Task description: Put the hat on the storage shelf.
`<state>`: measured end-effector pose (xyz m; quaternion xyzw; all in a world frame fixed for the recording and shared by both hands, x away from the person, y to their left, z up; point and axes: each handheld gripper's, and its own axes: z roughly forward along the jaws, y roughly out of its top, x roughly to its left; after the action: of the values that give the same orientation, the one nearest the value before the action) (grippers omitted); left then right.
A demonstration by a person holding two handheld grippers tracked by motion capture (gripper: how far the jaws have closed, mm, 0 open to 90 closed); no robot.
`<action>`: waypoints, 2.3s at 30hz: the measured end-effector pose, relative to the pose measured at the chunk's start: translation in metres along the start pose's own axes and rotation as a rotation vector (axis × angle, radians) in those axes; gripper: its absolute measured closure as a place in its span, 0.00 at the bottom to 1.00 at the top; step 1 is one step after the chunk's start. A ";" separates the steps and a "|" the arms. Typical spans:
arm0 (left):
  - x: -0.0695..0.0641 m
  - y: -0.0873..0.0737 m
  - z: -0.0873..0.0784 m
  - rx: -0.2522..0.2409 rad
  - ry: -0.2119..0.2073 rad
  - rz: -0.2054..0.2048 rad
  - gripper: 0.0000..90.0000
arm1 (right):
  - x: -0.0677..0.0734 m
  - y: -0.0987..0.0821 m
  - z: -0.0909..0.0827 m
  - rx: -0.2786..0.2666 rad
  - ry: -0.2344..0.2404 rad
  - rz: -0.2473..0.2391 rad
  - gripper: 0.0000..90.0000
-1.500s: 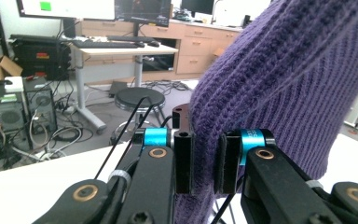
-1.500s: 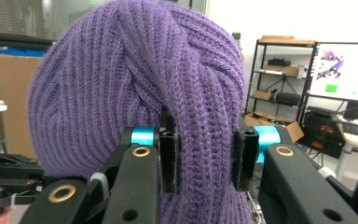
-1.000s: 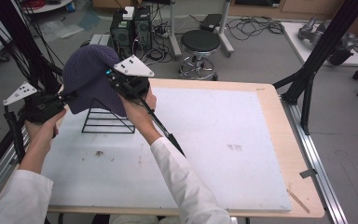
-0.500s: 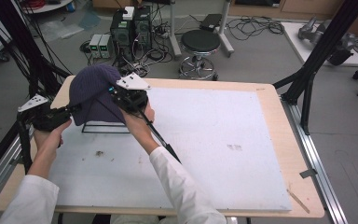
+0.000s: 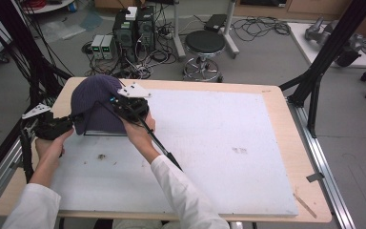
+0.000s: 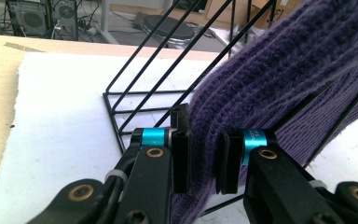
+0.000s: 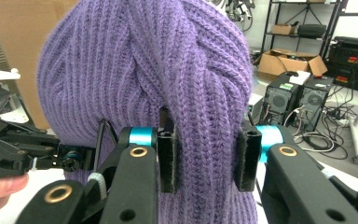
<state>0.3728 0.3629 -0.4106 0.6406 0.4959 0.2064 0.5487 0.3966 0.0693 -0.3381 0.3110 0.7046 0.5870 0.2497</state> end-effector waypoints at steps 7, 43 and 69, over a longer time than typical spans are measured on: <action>-0.001 -0.003 -0.002 -0.040 -0.012 0.018 0.82 | -0.004 -0.001 0.001 0.017 0.018 0.016 0.73; -0.028 0.014 -0.037 -0.335 0.028 0.033 0.33 | -0.061 0.028 -0.073 -0.030 -0.137 -0.030 0.19; -0.068 0.013 -0.045 -0.419 0.109 0.127 0.31 | -0.134 -0.006 -0.200 -0.112 -0.367 0.014 0.15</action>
<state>0.3135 0.3282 -0.3654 0.5305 0.4298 0.3735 0.6280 0.3437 -0.1636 -0.3082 0.4032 0.6113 0.5604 0.3868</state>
